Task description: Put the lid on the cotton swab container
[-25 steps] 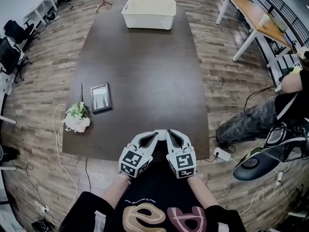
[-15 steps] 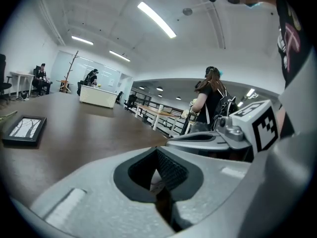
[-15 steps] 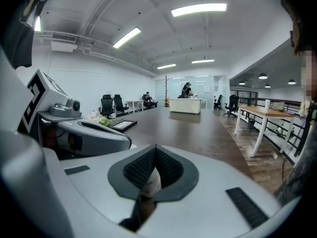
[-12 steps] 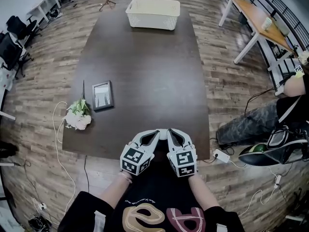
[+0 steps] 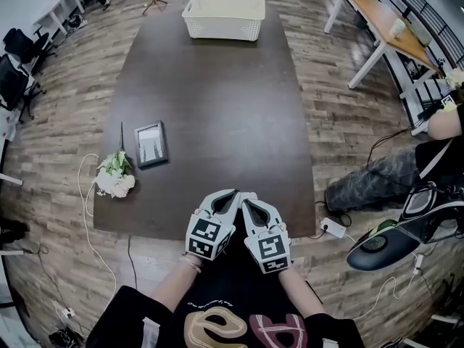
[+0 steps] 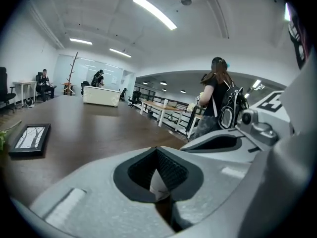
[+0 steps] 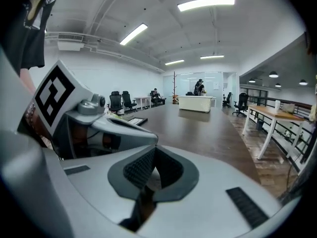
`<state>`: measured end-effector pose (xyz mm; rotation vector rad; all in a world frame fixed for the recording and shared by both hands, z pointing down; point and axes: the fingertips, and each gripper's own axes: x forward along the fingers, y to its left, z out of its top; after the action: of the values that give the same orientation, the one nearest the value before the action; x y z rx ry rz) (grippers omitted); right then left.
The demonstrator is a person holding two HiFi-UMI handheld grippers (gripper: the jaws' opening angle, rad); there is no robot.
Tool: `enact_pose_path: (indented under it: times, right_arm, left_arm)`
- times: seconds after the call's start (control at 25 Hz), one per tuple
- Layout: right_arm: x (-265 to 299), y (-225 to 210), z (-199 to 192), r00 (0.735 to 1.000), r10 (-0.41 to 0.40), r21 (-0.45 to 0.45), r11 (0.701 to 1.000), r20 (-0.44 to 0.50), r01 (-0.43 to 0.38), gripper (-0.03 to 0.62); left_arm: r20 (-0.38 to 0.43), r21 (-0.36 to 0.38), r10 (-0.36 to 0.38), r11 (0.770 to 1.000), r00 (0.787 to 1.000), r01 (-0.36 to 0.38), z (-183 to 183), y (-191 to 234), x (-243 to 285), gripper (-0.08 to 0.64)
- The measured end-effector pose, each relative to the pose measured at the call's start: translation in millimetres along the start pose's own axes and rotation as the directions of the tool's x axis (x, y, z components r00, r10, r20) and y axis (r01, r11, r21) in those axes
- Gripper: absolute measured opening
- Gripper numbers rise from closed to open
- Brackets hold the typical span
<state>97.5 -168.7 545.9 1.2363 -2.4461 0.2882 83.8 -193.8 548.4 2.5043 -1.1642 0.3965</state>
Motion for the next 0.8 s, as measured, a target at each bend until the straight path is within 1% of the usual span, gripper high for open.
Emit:
enact_pose_path:
  times: [0.08,0.2,0.4,0.52,0.6,0.72,0.8]
  right_arm:
    - [-1,3,-4,1.0,-0.014,-0.014,1.0,0.005,0.014,0.008]
    - [-1,3,-4,0.999,-0.042,-0.002,0.999,0.03,0.042,0.008]
    - [1,3,-6,0.998,-0.049,0.037,0.998,0.032,0.048,0.008]
    - [2,3,-6,0.999,-0.033,0.026,0.999,0.019,0.032,0.008]
    - [2,2,-7,1.0,-0.019,0.06,0.998,0.016,0.018,0.008]
    - [3,0,-9,1.0,0.014,0.163,0.987,0.0,-0.014,0.008]
    - [1,-4,-5,1.0,0.009,0.202,0.979,0.004,-0.01,0.008]
  left_arm:
    - [0.011,-0.007,-0.004,1.0,1.0,0.004,0,-1,0,0.005]
    - [0.034,-0.045,-0.017,0.999,0.999,0.018,1,0,-1,0.005]
    - [0.021,-0.011,-0.026,1.0,0.999,0.026,-1,1,-1,0.005]
    - [0.009,0.003,-0.032,0.999,0.999,0.032,-2,1,-1,0.005]
    - [0.014,-0.004,-0.043,0.999,0.999,0.043,-1,0,-2,0.005]
    - [0.067,-0.018,-0.062,0.998,0.996,0.063,7,-1,-9,0.005]
    - [0.094,-0.028,-0.067,0.997,0.993,0.07,14,1,-15,0.005]
